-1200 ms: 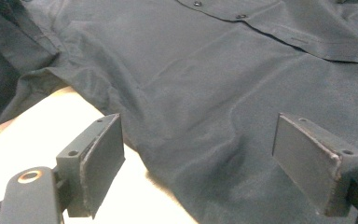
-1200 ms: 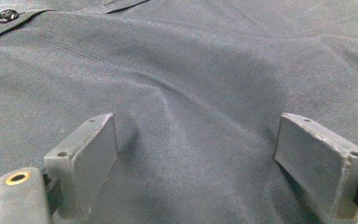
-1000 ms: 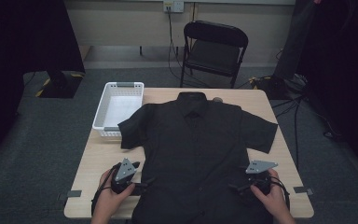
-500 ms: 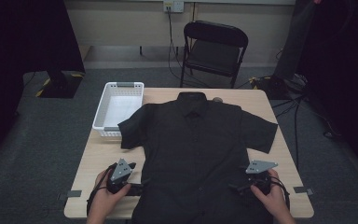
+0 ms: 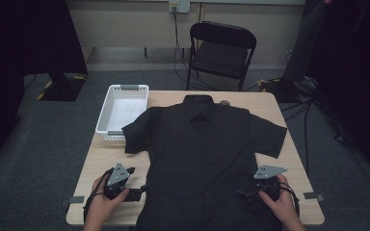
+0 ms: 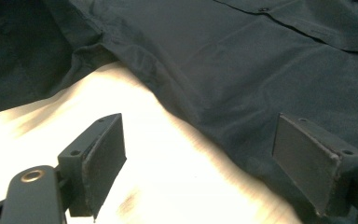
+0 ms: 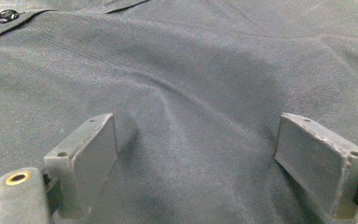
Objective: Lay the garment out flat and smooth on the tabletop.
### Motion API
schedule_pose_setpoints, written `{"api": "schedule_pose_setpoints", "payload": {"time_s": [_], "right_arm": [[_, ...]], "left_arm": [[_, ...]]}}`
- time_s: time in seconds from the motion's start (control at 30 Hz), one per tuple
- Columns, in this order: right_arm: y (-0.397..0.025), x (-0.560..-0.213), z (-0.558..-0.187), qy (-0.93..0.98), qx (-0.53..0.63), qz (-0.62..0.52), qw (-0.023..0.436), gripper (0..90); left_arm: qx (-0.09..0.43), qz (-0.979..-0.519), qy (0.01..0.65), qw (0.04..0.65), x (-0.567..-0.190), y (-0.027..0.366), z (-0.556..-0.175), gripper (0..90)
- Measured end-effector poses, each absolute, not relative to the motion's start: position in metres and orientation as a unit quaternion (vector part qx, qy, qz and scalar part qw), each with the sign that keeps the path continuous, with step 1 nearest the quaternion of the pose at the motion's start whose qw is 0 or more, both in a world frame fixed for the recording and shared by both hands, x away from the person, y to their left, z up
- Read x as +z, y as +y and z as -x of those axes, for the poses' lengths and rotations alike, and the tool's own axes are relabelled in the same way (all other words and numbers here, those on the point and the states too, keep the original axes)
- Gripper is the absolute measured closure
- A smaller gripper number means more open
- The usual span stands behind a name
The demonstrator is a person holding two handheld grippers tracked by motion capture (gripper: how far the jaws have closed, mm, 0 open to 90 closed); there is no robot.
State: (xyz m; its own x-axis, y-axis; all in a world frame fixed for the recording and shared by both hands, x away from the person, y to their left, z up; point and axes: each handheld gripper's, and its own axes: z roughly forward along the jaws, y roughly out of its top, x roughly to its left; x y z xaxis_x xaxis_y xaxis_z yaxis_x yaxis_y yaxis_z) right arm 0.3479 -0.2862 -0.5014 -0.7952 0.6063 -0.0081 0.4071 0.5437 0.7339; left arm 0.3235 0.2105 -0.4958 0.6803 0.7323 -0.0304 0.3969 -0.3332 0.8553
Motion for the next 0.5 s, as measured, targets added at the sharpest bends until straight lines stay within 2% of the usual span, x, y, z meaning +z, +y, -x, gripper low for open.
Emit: {"api": "schedule_pose_setpoints", "payload": {"time_s": [0.5], "right_arm": [[-0.286, -0.501, -0.348, 0.869, 0.378, -0.292, 0.132, 12.2]], "left_arm": [[0.19, -0.792, 0.362, 0.454, -0.496, 0.226, -0.323, 17.2]]}}
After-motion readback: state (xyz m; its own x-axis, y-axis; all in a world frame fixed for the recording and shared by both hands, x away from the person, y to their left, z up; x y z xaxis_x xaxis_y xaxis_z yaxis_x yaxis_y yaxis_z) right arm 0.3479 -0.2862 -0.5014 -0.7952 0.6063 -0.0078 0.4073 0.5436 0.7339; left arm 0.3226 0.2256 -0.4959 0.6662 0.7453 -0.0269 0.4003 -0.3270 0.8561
